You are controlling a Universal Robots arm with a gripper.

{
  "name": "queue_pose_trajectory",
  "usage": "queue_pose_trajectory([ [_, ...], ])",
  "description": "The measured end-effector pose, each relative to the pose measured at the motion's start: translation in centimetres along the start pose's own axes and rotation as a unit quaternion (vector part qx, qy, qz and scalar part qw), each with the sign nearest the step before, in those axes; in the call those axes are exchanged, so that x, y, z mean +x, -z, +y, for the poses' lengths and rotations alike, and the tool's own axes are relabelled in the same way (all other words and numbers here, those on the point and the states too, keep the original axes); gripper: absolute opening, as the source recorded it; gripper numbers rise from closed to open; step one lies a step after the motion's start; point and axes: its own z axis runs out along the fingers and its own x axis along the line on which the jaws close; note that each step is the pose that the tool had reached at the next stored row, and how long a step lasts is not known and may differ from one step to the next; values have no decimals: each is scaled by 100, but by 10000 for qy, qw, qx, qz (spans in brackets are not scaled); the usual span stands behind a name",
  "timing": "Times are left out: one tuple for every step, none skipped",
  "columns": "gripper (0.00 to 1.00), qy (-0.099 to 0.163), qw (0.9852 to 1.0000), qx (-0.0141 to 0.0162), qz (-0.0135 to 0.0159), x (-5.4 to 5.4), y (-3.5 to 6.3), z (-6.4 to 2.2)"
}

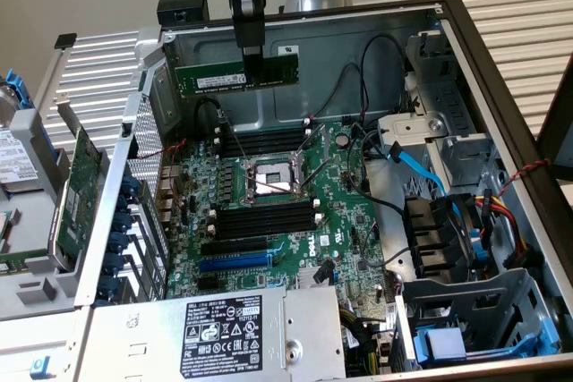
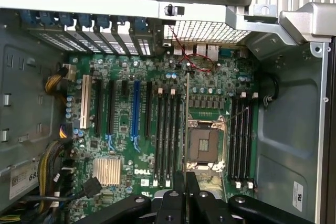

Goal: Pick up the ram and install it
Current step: 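Insert the ram into the slot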

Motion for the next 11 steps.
queue_pose_trajectory([
  [13,-19,10000,14,0,0,-2,0],
  [13,-50,10000,34,-1,0,-6,0],
  [13,-88,9999,55,-1,0,-11,0],
  [13,-118,9999,72,-2,0,-18,0],
  [13,-134,9999,83,-2,0,-27,-1],
  [13,-145,9999,90,-3,1,-37,-1],
  [13,-154,9998,98,-3,1,-49,-1],
  [13,-159,9998,101,-2,2,-60,-1],
  [13,-161,9998,105,-2,2,-73,-1],
  [13,-163,9998,105,-2,3,-83,-1],
  [13,-165,9998,105,-2,4,-92,-1],
])
